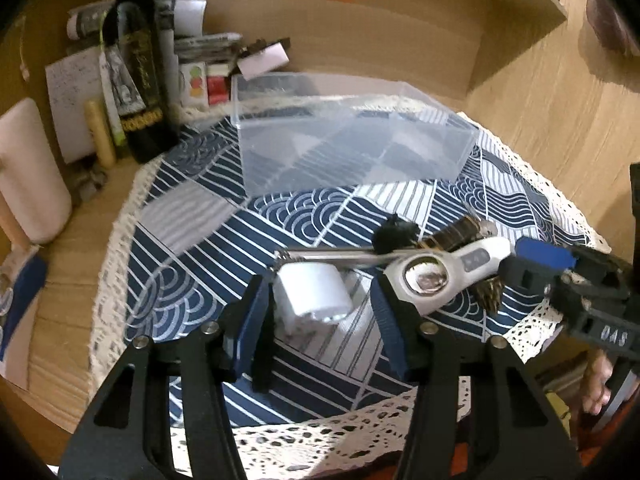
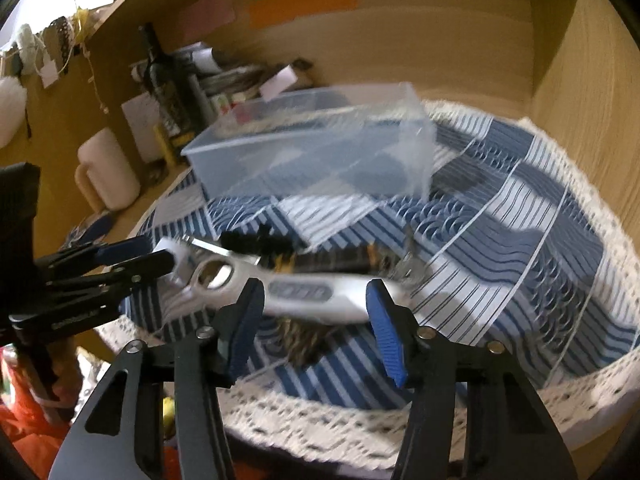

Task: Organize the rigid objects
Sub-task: 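Grasp the white plug with the left gripper while the right grasps the brown cone, then carry the white plug into the clear box while the right gripper drops the cone there, then grasp the silver rod with the left gripper while the right grasps the white device, then lower the silver rod into the box while the right gripper releases the white device inside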

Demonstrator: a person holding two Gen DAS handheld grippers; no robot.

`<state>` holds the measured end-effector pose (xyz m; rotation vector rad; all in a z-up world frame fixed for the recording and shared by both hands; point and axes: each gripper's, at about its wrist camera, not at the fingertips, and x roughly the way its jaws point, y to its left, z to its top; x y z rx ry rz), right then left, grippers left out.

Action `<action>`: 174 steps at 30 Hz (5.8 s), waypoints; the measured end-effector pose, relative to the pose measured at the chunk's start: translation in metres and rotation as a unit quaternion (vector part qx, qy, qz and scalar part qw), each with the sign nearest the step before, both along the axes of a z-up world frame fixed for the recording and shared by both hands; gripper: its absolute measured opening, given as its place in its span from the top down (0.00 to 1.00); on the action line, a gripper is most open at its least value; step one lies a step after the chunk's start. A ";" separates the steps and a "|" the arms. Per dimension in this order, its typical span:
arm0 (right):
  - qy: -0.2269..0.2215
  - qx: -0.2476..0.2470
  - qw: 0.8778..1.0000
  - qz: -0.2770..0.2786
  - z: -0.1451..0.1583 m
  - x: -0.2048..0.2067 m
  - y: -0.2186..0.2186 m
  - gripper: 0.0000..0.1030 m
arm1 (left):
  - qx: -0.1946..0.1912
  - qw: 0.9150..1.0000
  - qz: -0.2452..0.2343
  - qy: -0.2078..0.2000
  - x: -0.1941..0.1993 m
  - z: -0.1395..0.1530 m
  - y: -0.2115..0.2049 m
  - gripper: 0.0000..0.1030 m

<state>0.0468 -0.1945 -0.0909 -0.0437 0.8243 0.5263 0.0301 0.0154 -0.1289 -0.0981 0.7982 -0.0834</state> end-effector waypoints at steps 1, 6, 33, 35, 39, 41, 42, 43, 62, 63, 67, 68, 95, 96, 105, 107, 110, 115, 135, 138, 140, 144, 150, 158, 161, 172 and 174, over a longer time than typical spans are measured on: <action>0.005 -0.001 1.000 0.002 -0.003 -0.002 0.002 0.52 | -0.002 1.000 0.001 0.002 0.001 -0.002 0.000 0.48; 0.026 -0.006 1.000 0.011 -0.015 -0.007 0.006 0.55 | -0.004 1.000 0.003 0.012 0.010 -0.011 -0.001 0.48; -0.100 0.017 0.995 -0.005 0.061 0.042 0.005 0.74 | -0.006 0.995 0.021 -0.101 0.047 0.069 0.017 0.62; -0.111 0.017 0.994 -0.004 0.069 0.050 0.008 0.74 | -0.001 0.994 0.024 -0.107 0.057 0.075 0.018 0.62; -0.126 0.018 0.992 -0.004 0.082 0.073 0.016 0.74 | 0.000 0.994 0.030 -0.107 0.080 0.084 0.023 0.62; -0.129 0.017 0.992 -0.002 0.085 0.082 0.019 0.74 | -0.002 0.994 0.031 -0.101 0.092 0.086 0.025 0.62; -0.129 0.016 0.992 -0.002 0.086 0.087 0.022 0.74 | -0.007 0.995 0.031 -0.095 0.100 0.086 0.027 0.62; -0.129 0.014 0.992 -0.001 0.086 0.093 0.024 0.74 | -0.009 0.995 0.031 -0.091 0.104 0.086 0.028 0.62; -0.008 -0.066 0.997 0.029 0.020 0.194 0.059 0.74 | 0.016 0.999 -0.001 0.033 0.192 0.036 0.017 0.62; -0.005 -0.072 0.997 0.030 0.018 0.195 0.060 0.74 | 0.018 0.999 -0.002 0.036 0.194 0.034 0.015 0.62; 0.005 -0.089 0.995 0.040 0.011 0.198 0.064 0.74 | 0.030 0.999 -0.008 0.038 0.196 0.030 0.011 0.62; 0.006 -0.092 0.995 0.043 0.010 0.198 0.065 0.74 | 0.031 0.999 -0.011 0.039 0.196 0.030 0.010 0.62; -0.065 -0.082 0.992 0.072 0.039 0.080 0.036 0.30 | 0.021 0.999 -0.024 0.020 0.086 0.040 0.034 0.31; -0.054 -0.081 0.992 0.075 0.032 0.074 0.034 0.30 | 0.023 0.999 -0.028 0.026 0.081 0.035 0.033 0.31; 0.005 -0.096 0.990 0.105 -0.006 0.044 0.025 0.24 | 0.048 0.993 -0.070 0.076 0.069 -0.010 0.010 0.31; 0.003 -0.100 0.989 0.109 -0.006 0.040 0.025 0.22 | 0.052 0.993 -0.081 0.072 0.072 -0.012 0.004 0.31; -0.001 -0.106 0.988 0.109 -0.006 0.036 0.027 0.22 | 0.065 0.991 -0.100 0.060 0.075 -0.014 -0.008 0.31; -0.004 -0.085 0.990 0.115 -0.001 0.028 0.030 0.22 | 0.062 0.987 -0.135 0.063 0.075 -0.021 -0.017 0.45; -0.068 -0.102 0.987 0.105 -0.021 0.009 0.079 0.24 | 0.058 0.993 -0.078 0.064 0.011 -0.024 0.012 0.73; -0.086 -0.113 0.985 0.097 -0.022 0.007 0.081 0.33 | 0.066 0.993 -0.085 0.056 0.020 -0.024 0.005 0.59; -0.093 -0.116 0.984 0.097 -0.019 0.006 0.080 0.39 | 0.071 0.992 -0.091 0.056 0.026 -0.026 0.001 0.60; -0.091 -0.106 0.986 0.089 -0.013 0.008 0.072 0.40 | 0.059 0.993 -0.088 0.058 0.036 -0.029 -0.001 0.80; -0.086 -0.072 0.992 0.066 0.000 0.010 0.055 0.40 | 0.052 0.994 -0.088 0.041 0.024 -0.023 -0.005 0.86; -0.136 -0.065 0.988 0.034 0.028 0.006 0.043 0.40 | 0.041 0.996 -0.077 -0.014 0.009 0.012 -0.006 0.86; -0.155 -0.058 0.986 0.027 0.041 0.006 0.041 0.40 | 0.036 0.996 -0.073 -0.036 0.009 0.028 -0.004 0.86; -0.206 -0.044 0.978 0.011 0.078 0.025 0.038 0.40 | 0.014 0.995 -0.054 -0.081 0.025 0.072 0.010 0.86; -0.212 -0.045 0.976 0.008 0.082 0.030 0.039 0.40 | 0.009 0.995 -0.051 -0.081 0.032 0.077 0.014 0.86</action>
